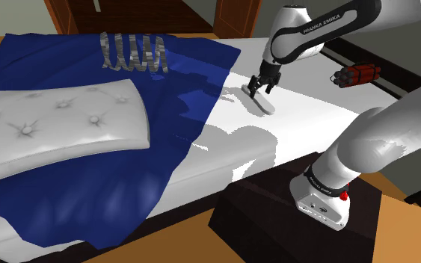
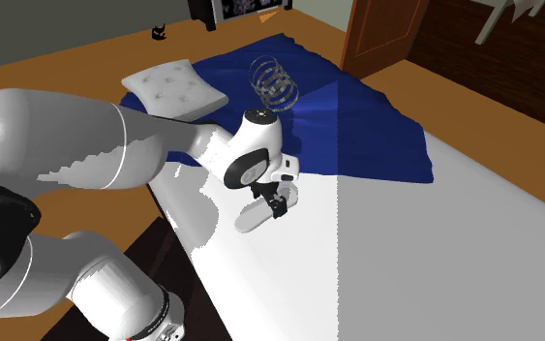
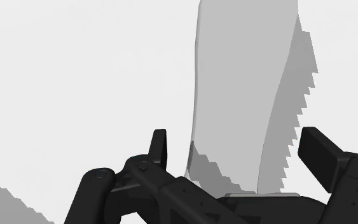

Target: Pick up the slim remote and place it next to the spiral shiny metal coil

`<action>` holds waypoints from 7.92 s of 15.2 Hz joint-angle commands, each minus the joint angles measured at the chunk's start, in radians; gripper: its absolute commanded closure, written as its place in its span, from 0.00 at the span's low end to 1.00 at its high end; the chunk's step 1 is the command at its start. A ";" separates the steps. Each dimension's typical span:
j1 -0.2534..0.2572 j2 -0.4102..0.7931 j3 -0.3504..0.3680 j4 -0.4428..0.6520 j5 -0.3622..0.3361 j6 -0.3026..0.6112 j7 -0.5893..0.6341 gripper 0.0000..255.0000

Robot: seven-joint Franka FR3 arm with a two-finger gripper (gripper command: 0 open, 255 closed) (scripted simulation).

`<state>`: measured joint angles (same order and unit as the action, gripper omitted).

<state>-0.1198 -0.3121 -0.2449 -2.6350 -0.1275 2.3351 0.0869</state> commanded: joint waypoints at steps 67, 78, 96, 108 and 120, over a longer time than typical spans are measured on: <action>0.044 -0.128 0.117 0.451 0.053 -0.583 0.087 1.00; 0.138 0.086 0.273 0.650 0.114 -0.575 0.314 1.00; 0.332 0.692 0.438 1.416 0.038 -0.749 0.660 1.00; 0.323 0.666 0.435 1.215 0.042 -0.574 0.663 1.00; 0.319 0.681 0.432 1.075 0.037 -0.419 0.670 1.00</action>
<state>0.2006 0.3665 0.1874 -1.5497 -0.0900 1.9028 0.7581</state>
